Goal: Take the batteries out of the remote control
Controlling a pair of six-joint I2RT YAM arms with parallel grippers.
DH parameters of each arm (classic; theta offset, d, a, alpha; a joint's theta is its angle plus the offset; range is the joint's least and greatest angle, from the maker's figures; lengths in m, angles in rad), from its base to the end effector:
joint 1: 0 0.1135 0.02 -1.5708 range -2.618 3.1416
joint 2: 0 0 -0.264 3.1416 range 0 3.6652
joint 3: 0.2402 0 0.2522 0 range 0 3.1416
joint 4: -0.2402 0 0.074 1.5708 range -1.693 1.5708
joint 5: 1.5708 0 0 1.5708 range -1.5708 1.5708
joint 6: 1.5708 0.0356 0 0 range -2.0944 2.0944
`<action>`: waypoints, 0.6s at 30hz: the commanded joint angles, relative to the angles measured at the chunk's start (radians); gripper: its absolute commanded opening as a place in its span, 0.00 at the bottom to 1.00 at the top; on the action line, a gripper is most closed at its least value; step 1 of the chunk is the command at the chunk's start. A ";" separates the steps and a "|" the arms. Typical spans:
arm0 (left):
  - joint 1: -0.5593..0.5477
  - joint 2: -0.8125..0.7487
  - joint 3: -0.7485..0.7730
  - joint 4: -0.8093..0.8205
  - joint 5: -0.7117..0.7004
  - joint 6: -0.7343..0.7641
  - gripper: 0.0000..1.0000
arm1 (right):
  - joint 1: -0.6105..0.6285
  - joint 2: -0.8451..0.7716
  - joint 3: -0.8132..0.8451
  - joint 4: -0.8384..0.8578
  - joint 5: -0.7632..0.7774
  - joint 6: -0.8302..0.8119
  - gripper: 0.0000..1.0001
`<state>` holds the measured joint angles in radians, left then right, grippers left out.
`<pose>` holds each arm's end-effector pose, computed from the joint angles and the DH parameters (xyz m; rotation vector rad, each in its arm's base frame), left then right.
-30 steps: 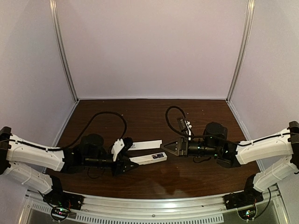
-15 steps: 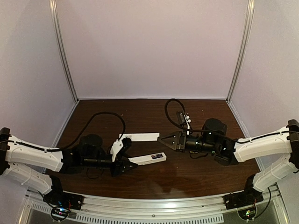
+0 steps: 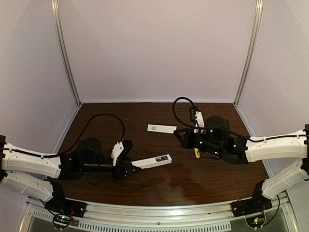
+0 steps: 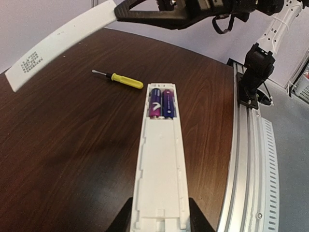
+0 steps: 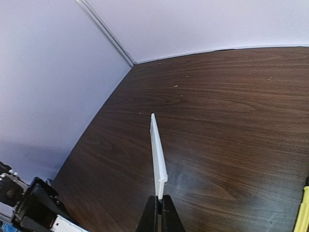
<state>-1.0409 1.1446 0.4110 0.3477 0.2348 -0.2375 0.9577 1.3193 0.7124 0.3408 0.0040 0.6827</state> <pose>0.1109 -0.2058 0.1936 0.9730 1.8648 -1.0404 0.1701 0.2416 0.2500 -0.2706 1.9778 1.1124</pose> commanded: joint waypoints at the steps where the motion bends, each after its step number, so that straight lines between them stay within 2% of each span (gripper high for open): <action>1: -0.004 -0.039 -0.013 0.032 -0.023 -0.016 0.00 | 0.003 0.007 0.011 -0.110 0.225 -0.207 0.00; 5: -0.004 -0.061 -0.016 0.017 -0.047 -0.024 0.00 | 0.008 0.041 0.016 -0.120 0.276 -0.301 0.00; 13: -0.004 -0.087 -0.024 0.003 -0.084 -0.031 0.00 | 0.071 0.150 0.099 -0.217 0.501 -0.475 0.00; 18: -0.004 -0.088 -0.022 -0.004 -0.098 -0.034 0.00 | 0.076 0.246 0.168 -0.268 0.578 -0.530 0.00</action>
<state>-1.0409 1.0714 0.3965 0.3195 0.1623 -0.2611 1.0298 1.5066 0.8272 0.1436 0.4553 0.2367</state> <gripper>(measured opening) 0.306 0.030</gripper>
